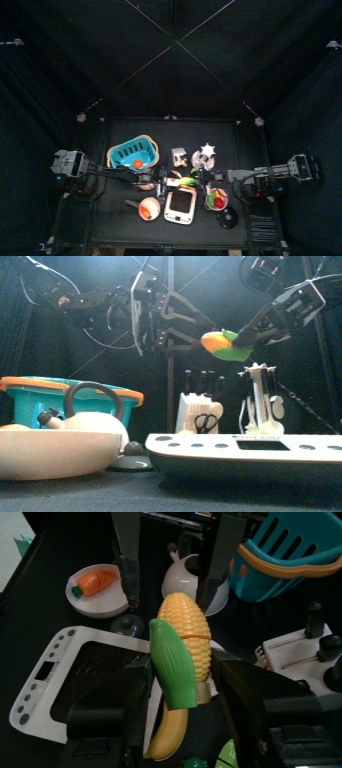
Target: Regrasp corn
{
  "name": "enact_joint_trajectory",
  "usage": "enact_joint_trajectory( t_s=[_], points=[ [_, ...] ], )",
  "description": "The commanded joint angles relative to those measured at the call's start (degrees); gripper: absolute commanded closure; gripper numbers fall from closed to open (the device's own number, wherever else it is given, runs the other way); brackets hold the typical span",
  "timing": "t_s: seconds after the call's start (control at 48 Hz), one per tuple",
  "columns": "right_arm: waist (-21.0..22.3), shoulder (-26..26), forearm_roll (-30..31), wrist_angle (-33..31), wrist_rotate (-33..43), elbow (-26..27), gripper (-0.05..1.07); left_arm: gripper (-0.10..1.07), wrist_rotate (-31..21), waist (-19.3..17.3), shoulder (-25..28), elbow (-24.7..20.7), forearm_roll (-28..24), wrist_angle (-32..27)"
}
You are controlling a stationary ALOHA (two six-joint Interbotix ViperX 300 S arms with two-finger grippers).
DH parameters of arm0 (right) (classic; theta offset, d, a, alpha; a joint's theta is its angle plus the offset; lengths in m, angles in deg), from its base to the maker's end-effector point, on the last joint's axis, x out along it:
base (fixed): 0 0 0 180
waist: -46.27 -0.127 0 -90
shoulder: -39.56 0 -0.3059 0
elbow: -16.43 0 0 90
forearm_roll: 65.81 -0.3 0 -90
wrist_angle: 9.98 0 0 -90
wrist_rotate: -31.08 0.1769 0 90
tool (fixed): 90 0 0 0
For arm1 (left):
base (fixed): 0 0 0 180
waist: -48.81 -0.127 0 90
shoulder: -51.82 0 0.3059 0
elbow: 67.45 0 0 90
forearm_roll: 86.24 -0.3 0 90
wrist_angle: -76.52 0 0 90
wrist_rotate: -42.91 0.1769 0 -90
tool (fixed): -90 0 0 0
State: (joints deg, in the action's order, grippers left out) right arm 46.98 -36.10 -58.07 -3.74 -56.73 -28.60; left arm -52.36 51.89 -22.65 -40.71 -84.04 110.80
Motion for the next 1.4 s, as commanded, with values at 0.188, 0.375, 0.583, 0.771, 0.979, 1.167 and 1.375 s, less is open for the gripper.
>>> enact_joint_trajectory(
  t_s=[0.188, 0.375, 0.583, 0.771, 0.979, 1.167, 1.375],
  points=[
    [-0.26, 0.88, -0.79, 0.26, 0.09, 0.62, 0.42, 0.1, 6.5, -0.09, 0.88, -1.23, 2.81, 1.58],
    [-0.26, 0.62, -1.05, 0.26, 0.09, 0.62, 0.42, 0.1, 10.81, -0.09, 2.02, -1.23, 7.21, 4.22],
    [-0.26, 0.53, -1.23, 0.26, 0.09, 0.62, 0.42, 0.1, 14.33, 0.26, 2.2, -1.41, 10.02, 5.62],
    [-0.26, 0.53, -1.32, 0.26, 0.09, 0.62, 0.42, 0.11, 15.21, 0.44, 2.72, -2.64, 10.02, 5.62],
    [-0.26, 0.44, -1.41, 0.26, 0.09, 0.62, 0.42, 0.11, 15.21, 0.53, 3.78, -4.13, 9.58, 5.62],
    [-0.26, 0.44, -1.41, 0.26, 0.09, 0.53, 0.42, 0.12, 15.21, 0.53, 3.96, -3.87, 9.67, 5.62],
    [-0.26, 0.44, -1.41, 0.26, 0.09, 0.53, 0.42, 0.18, 15.21, 0.53, 3.96, -4.04, 9.67, 5.62]
  ],
)
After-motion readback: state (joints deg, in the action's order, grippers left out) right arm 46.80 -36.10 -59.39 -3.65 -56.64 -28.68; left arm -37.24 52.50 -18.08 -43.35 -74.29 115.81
